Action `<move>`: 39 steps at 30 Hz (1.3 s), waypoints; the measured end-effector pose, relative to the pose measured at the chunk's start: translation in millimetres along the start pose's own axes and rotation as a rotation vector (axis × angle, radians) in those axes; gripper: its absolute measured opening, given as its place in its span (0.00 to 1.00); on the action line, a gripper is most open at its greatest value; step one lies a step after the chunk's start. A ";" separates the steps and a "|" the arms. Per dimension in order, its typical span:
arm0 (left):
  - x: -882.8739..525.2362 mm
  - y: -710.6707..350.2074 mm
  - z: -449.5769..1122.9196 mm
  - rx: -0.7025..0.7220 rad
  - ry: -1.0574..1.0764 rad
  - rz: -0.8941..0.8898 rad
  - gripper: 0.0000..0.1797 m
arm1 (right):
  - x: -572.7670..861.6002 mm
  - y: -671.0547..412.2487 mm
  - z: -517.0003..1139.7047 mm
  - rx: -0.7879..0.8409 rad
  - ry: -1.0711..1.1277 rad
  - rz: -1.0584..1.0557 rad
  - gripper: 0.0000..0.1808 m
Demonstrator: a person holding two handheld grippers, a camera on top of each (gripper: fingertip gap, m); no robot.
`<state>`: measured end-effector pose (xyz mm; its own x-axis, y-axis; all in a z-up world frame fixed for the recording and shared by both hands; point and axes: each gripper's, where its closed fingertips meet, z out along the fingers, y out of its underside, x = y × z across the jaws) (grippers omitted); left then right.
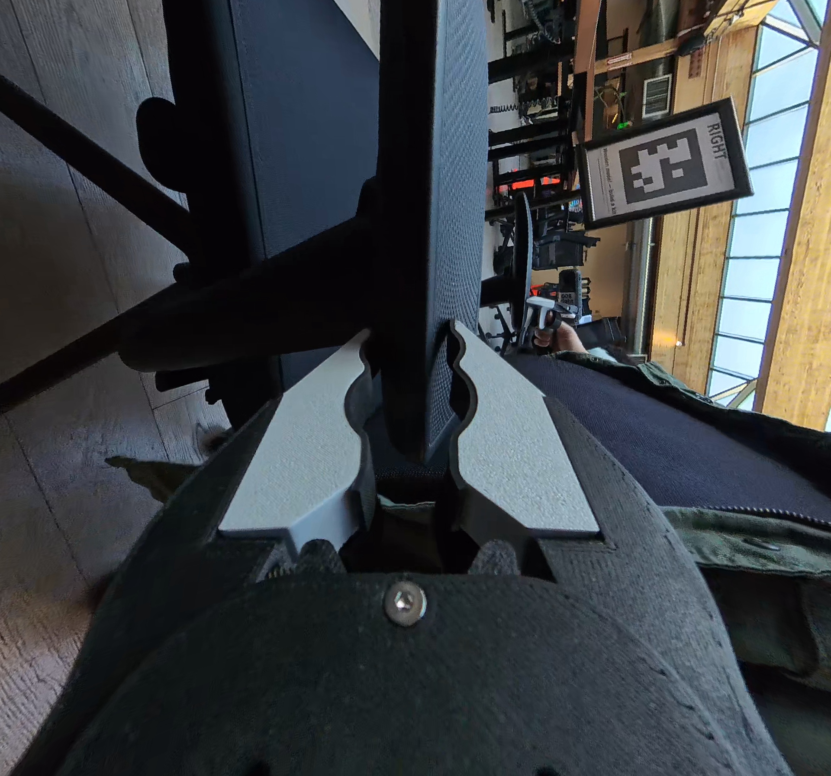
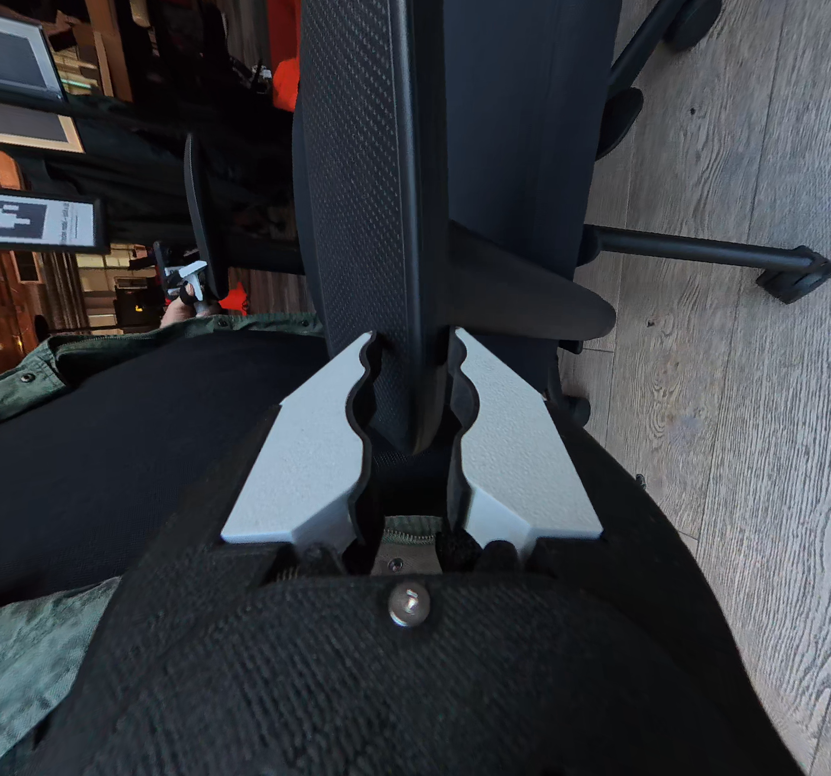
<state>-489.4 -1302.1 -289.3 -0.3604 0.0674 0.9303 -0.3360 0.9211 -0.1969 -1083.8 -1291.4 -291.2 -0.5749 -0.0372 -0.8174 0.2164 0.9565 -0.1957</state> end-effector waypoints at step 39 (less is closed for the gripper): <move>-2.4 -155.0 94.5 0.178 -0.120 -0.092 0.16 | 17.7 -251.7 71.8 -0.227 -0.142 -0.178 0.19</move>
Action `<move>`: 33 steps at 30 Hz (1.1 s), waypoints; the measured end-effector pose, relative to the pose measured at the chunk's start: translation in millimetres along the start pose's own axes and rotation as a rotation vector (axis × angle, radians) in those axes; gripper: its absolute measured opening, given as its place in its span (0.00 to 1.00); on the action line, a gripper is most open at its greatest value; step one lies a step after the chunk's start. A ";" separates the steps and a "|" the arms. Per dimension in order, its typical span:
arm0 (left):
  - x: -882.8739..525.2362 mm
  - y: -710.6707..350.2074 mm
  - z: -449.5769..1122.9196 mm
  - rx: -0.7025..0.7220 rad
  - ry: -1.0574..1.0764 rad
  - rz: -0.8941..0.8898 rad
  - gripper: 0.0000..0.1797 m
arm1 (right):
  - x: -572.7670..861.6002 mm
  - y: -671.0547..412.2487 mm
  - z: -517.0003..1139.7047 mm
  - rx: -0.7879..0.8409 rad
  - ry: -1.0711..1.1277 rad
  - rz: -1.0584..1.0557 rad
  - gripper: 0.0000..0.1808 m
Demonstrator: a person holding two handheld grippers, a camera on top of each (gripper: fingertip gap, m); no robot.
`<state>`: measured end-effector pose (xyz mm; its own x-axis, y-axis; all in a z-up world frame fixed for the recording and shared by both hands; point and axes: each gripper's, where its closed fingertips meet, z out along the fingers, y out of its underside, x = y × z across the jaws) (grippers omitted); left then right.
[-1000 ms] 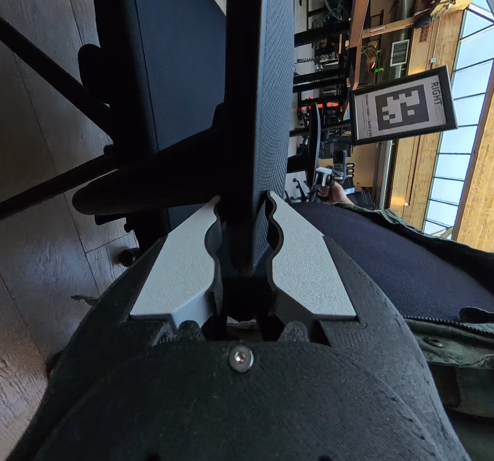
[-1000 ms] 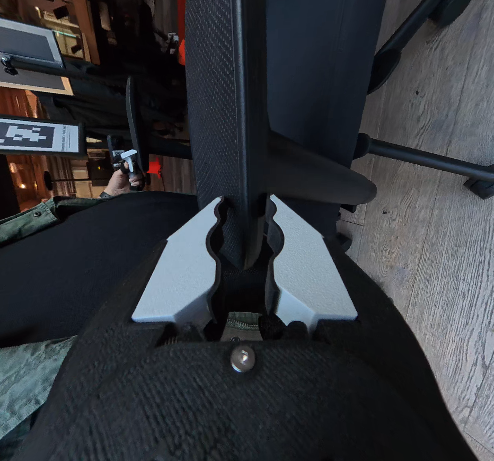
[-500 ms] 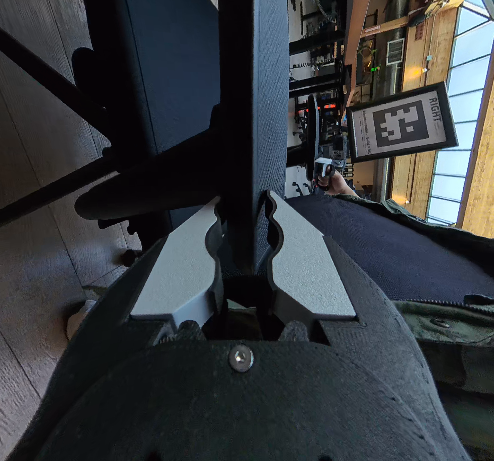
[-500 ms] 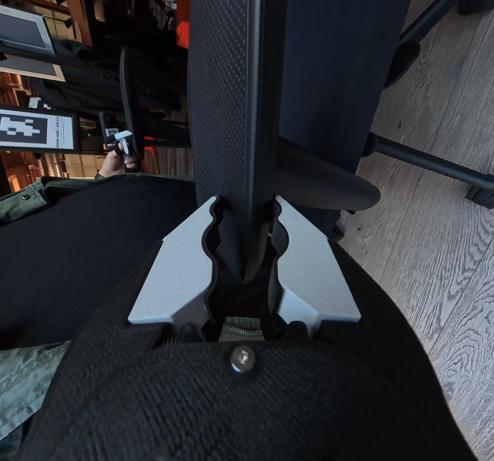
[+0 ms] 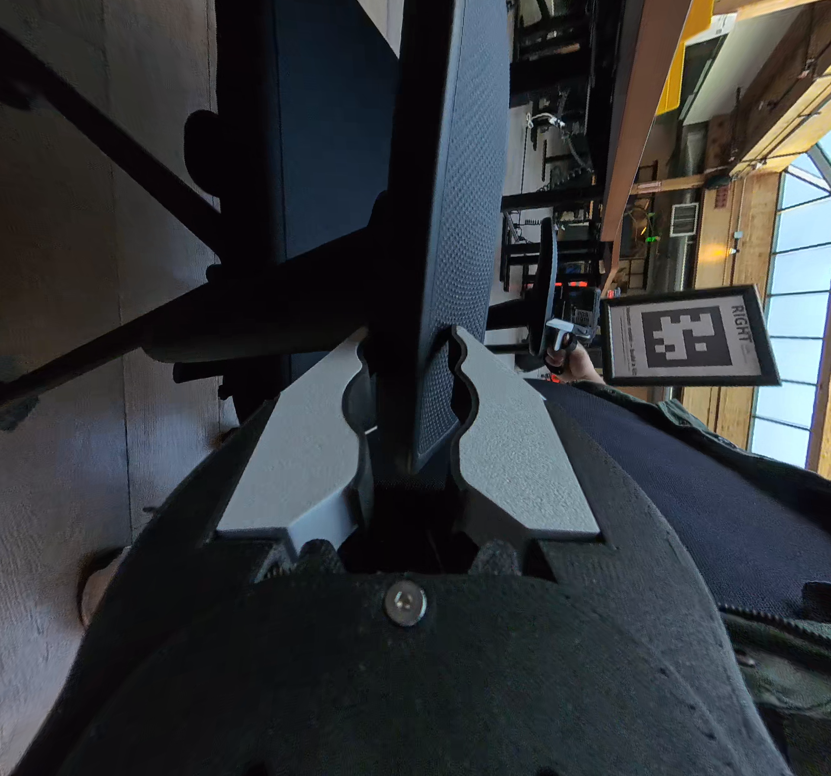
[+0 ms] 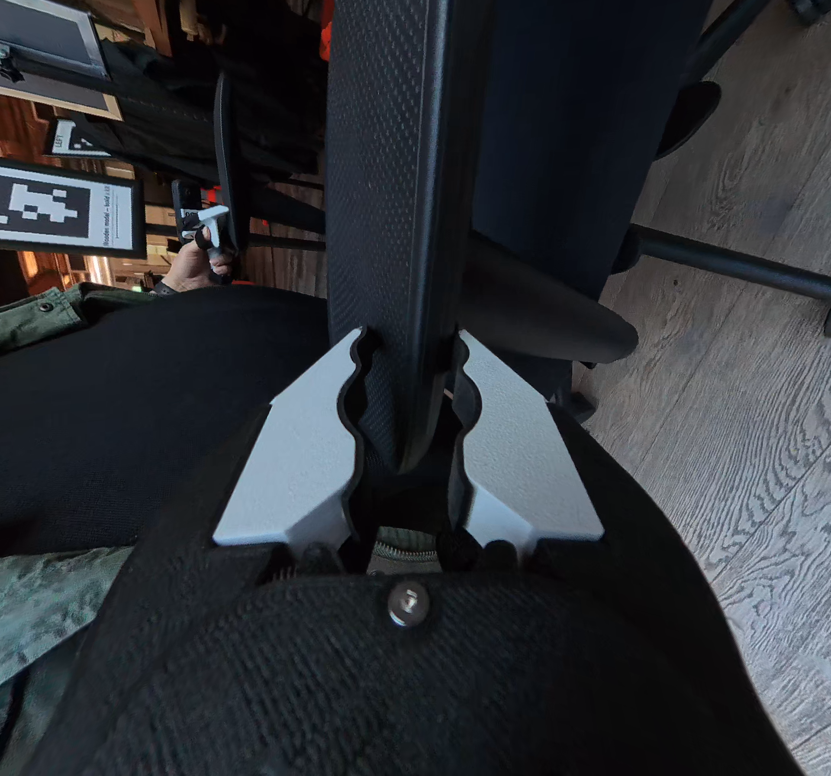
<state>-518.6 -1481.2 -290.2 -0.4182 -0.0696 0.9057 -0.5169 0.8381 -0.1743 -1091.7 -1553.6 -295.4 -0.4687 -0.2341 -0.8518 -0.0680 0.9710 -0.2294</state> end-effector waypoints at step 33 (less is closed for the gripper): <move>-20.5 -168.7 25.2 0.135 0.047 -0.031 0.16 | 2.5 -177.3 71.2 0.289 -0.168 0.068 0.15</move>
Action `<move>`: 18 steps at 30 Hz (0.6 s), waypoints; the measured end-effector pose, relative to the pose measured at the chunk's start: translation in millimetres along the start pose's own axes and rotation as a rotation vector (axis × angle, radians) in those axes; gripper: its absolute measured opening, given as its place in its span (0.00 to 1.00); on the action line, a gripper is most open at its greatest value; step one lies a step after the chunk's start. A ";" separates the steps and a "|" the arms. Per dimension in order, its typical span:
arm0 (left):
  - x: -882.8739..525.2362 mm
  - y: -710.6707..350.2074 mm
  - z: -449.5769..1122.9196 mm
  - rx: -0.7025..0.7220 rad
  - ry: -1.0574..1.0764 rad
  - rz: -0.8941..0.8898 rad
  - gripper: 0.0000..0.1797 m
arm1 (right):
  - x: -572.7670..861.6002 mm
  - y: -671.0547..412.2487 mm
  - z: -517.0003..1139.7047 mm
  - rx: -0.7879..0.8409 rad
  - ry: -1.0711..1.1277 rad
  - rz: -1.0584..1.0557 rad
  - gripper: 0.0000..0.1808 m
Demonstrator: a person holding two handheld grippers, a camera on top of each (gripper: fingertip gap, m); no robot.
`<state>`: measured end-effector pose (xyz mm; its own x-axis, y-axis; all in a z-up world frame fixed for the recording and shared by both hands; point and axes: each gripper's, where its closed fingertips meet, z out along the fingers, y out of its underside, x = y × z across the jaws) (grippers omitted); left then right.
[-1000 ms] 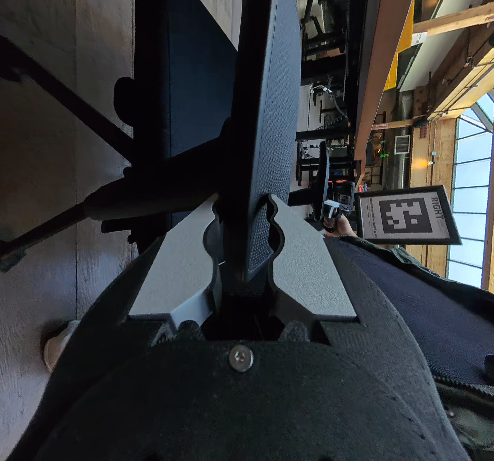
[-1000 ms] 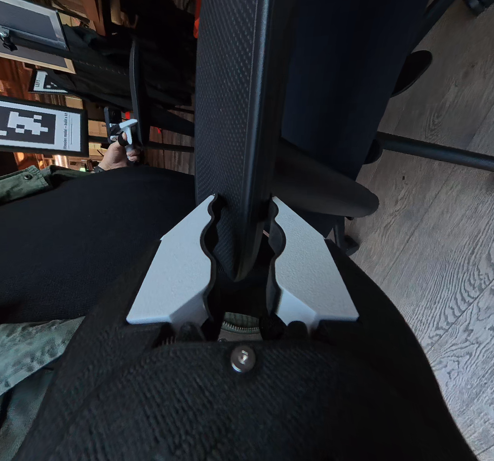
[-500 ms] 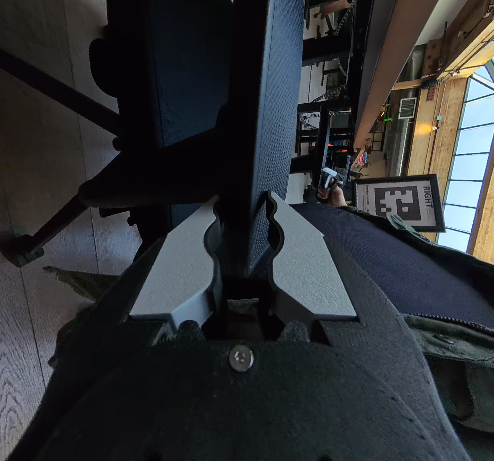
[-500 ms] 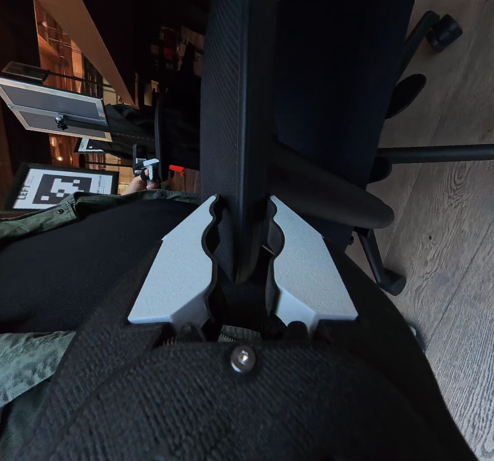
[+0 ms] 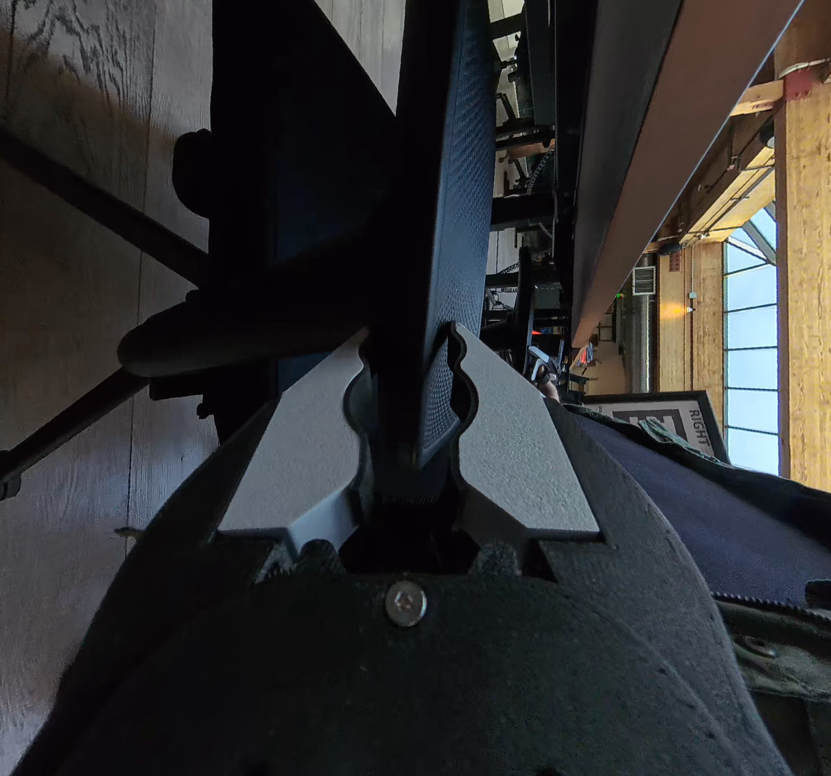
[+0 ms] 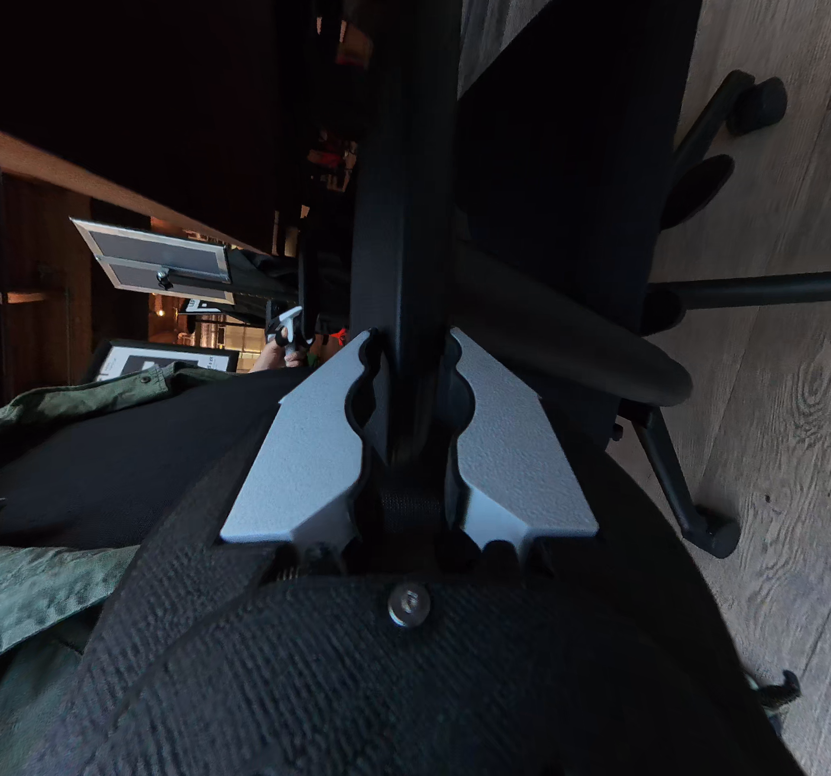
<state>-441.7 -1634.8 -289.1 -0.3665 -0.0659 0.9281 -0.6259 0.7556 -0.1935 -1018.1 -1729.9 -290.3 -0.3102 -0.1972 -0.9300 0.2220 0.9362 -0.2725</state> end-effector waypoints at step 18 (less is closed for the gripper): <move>2.9 -82.9 -22.4 0.501 0.050 -0.036 0.05 | 7.0 -59.6 -11.7 0.445 0.226 -0.065 0.06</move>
<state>-375.4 -1683.0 -263.2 -0.3125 -0.0453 0.9488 -0.8956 0.3469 -0.2784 -1044.3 -1783.6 -277.7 -0.5182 -0.1363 -0.8443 0.5533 0.6993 -0.4525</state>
